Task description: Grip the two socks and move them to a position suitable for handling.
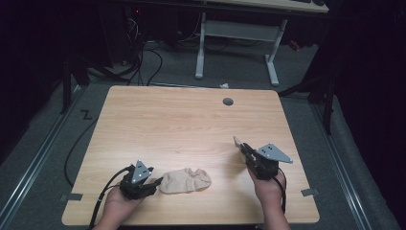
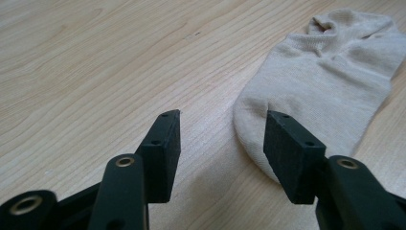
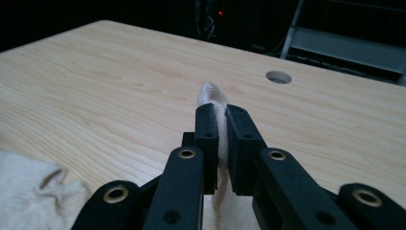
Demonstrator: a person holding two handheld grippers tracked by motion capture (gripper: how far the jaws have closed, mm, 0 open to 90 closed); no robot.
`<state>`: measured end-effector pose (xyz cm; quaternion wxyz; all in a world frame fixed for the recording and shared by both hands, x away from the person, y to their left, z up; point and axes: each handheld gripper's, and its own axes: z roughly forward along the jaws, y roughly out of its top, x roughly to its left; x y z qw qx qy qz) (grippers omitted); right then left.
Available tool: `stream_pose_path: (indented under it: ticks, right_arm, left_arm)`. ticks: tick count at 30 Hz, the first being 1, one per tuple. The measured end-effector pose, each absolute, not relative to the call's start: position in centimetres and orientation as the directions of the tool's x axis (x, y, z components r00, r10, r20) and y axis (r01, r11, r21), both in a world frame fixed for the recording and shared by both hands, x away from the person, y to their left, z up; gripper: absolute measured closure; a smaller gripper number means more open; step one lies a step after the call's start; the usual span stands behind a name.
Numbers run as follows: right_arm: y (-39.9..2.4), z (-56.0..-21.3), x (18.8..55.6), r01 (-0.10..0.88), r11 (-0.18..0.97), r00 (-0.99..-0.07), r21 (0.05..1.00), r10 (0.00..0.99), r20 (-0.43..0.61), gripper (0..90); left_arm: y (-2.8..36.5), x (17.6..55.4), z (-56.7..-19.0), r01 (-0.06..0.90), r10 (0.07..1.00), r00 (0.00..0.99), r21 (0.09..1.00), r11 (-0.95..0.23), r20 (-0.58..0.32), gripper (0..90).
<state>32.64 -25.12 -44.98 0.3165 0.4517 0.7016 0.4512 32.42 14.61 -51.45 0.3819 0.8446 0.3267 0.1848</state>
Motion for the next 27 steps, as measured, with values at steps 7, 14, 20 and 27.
stream_pose_path:
  ticks: [7, 14, 20, 27]
  right_arm:
    - [-24.2, -43.6, 31.8, 0.294, 0.172, -0.417, 0.940, 0.908, -0.036, 84.4]
    - [-23.1, -43.1, 31.4, 0.270, 0.149, -0.465, 0.951, 0.885, -0.007, 84.4]
    - [-20.8, -42.9, 30.8, 0.246, 0.165, -0.526, 0.955, 0.850, -0.012, 84.3]
    - [-20.8, -44.0, 31.5, 0.286, 0.173, -0.514, 0.942, 0.858, -0.002, 84.2]
  left_arm:
    - [14.5, 32.4, -51.4, 0.409, 0.691, 0.720, 0.767, -0.495, 0.062, 47.6]
    - [14.3, 32.4, -51.5, 0.409, 0.686, 0.724, 0.760, -0.504, 0.066, 47.5]
    - [14.3, 32.4, -51.6, 0.408, 0.685, 0.726, 0.760, -0.506, 0.067, 47.5]
    - [14.4, 32.3, -51.5, 0.407, 0.685, 0.725, 0.760, -0.506, 0.068, 47.5]
